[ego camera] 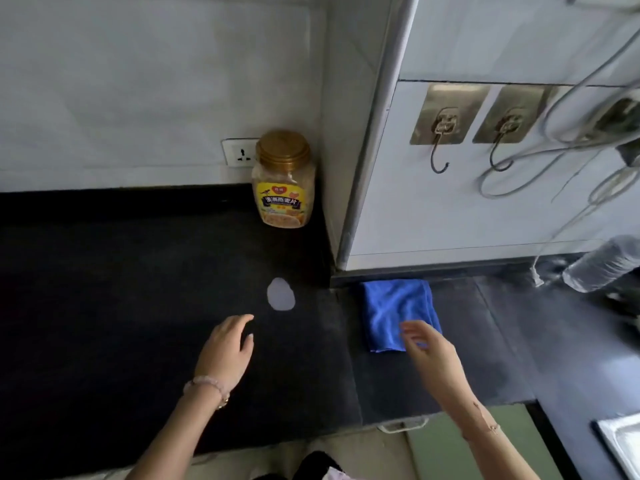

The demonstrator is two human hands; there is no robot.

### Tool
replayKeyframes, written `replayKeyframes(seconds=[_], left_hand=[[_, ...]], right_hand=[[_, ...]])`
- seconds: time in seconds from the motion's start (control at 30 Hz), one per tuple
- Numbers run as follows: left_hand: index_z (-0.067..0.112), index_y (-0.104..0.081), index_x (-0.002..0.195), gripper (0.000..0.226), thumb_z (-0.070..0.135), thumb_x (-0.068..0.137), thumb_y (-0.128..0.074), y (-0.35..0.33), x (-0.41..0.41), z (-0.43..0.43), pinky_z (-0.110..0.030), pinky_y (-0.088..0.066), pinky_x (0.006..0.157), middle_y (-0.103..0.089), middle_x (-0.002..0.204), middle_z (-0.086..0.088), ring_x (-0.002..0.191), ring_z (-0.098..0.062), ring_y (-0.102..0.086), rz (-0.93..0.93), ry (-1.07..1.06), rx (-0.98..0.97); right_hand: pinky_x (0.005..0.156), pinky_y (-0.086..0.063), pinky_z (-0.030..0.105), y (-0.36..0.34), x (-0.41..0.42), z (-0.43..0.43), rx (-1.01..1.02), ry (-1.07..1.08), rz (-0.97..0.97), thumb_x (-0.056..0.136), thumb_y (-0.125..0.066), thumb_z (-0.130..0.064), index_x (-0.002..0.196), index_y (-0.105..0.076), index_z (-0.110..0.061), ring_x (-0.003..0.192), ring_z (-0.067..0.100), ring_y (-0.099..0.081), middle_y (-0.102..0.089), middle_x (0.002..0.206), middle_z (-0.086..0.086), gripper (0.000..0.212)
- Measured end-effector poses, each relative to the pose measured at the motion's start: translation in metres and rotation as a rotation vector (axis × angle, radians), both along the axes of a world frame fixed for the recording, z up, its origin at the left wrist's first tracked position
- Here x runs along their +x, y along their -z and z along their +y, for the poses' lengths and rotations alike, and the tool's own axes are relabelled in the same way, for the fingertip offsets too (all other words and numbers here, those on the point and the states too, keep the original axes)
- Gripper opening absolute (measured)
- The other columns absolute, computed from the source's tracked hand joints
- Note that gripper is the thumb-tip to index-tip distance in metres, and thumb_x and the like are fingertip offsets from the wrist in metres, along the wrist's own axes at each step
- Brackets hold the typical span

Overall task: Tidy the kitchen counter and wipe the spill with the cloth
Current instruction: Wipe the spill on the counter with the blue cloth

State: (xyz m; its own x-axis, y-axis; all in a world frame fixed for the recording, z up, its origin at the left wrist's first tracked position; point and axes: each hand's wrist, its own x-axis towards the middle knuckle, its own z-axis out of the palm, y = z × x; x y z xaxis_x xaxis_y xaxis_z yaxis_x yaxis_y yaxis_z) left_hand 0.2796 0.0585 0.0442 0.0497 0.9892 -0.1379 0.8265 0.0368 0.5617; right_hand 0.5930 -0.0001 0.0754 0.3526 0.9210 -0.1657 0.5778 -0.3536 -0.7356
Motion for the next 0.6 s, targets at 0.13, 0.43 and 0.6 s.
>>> replayKeyframes(seconds=[0.13, 0.43, 0.6], left_hand=[[0.016, -0.031, 0.142, 0.052, 0.028, 0.093, -0.045, 0.025, -0.022, 0.012, -0.034, -0.028, 0.115, -0.029, 0.152, -0.001, 0.14, -0.018, -0.027, 0.261, 0.099, -0.032], [0.018, -0.032, 0.142, 0.052, 0.033, 0.093, -0.042, 0.043, -0.034, 0.007, -0.039, -0.026, 0.116, -0.027, 0.153, 0.0, 0.142, -0.02, -0.024, 0.359, 0.187, 0.008], [0.016, -0.042, 0.136, 0.05, 0.03, 0.089, -0.052, 0.045, -0.037, 0.007, -0.042, -0.034, 0.11, -0.039, 0.147, -0.002, 0.136, -0.023, -0.036, 0.369, 0.192, 0.028]], right_hand=[[0.1, -0.037, 0.029, 0.012, 0.005, 0.038, -0.083, -0.139, -0.25, 0.086, -0.057, -0.022, 0.13, -0.05, -0.021, 0.124, 0.018, -0.045, -0.049, 0.136, -0.004, 0.045], [0.118, -0.015, 0.038, 0.04, 0.008, 0.042, -0.295, -0.425, -0.472, 0.07, -0.062, -0.048, 0.148, -0.019, -0.027, 0.146, 0.018, -0.007, -0.014, 0.157, -0.007, 0.091], [0.112, -0.027, 0.03, 0.047, 0.014, 0.042, -0.106, -0.372, -0.552, 0.078, -0.06, -0.029, 0.138, -0.041, -0.029, 0.137, 0.014, -0.033, -0.038, 0.147, -0.01, 0.063]])
